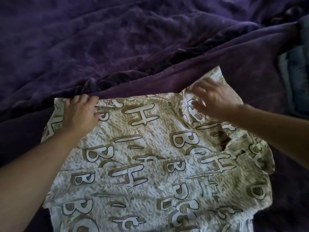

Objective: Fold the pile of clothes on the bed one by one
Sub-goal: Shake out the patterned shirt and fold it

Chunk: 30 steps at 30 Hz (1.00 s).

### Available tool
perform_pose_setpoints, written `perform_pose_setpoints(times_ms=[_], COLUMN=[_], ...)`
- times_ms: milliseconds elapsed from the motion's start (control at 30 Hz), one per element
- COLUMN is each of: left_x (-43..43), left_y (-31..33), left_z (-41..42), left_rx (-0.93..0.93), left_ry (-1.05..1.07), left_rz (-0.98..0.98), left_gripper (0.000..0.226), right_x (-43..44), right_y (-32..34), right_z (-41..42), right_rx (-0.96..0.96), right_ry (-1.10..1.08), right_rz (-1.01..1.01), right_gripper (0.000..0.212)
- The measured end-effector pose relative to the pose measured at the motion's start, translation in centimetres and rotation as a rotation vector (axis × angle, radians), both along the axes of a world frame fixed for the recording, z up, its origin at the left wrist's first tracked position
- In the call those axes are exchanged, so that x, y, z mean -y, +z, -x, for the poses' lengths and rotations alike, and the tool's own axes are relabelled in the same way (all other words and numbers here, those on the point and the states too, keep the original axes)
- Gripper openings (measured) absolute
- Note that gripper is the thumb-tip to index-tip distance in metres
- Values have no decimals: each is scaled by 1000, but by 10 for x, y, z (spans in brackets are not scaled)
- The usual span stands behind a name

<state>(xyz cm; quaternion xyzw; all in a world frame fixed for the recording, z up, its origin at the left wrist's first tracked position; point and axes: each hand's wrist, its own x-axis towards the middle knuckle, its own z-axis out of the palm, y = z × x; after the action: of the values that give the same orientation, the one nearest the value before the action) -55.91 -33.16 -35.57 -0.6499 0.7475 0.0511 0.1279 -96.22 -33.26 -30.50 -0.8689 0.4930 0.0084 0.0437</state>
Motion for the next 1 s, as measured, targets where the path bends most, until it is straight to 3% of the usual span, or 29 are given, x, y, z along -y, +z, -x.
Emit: perform_pose_setpoints(times_ms=[100, 167, 233, 300, 400, 467, 600, 767, 867, 1000], left_x=[11, 18, 24, 18, -6, -27, -78, -169, -233, -308], left_y=[5, 9, 17, 24, 31, 37, 68, 109, 106, 74], left_z=[-10, -20, -32, -42, -48, -48, -56, -57, -56, -57], left_rx=[18, -55, -200, -254, -163, -142, -119, -245, -233, -131], left_ry=[45, 139, 300, 325, 250, 236, 47, 9, 23, 52], left_rz=[-70, -109, -181, -271, -285, -233, -4, 85, 61, -71], left_gripper=[65, 68, 65, 48, 17, 13, 28, 42, 21, 17], right_x=[45, 62, 68, 63, 41, 19, -35, -132, -198, -282], right_y=[-13, -22, -23, -19, -7, 4, 31, 55, 53, 23], right_z=[-21, -28, -27, -21, -9, 2, 22, 38, 41, 40], right_rx=[-230, -381, -395, -432, -449, -340, -107, -36, -34, -100], right_ry=[-107, -134, -178, -195, -203, -222, -213, -199, -222, -263], right_rz=[-285, -358, -367, -375, -402, -370, -157, 15, 21, -138], right_gripper=[83, 89, 79, 66, 36, 28, 29, 35, 34, 34])
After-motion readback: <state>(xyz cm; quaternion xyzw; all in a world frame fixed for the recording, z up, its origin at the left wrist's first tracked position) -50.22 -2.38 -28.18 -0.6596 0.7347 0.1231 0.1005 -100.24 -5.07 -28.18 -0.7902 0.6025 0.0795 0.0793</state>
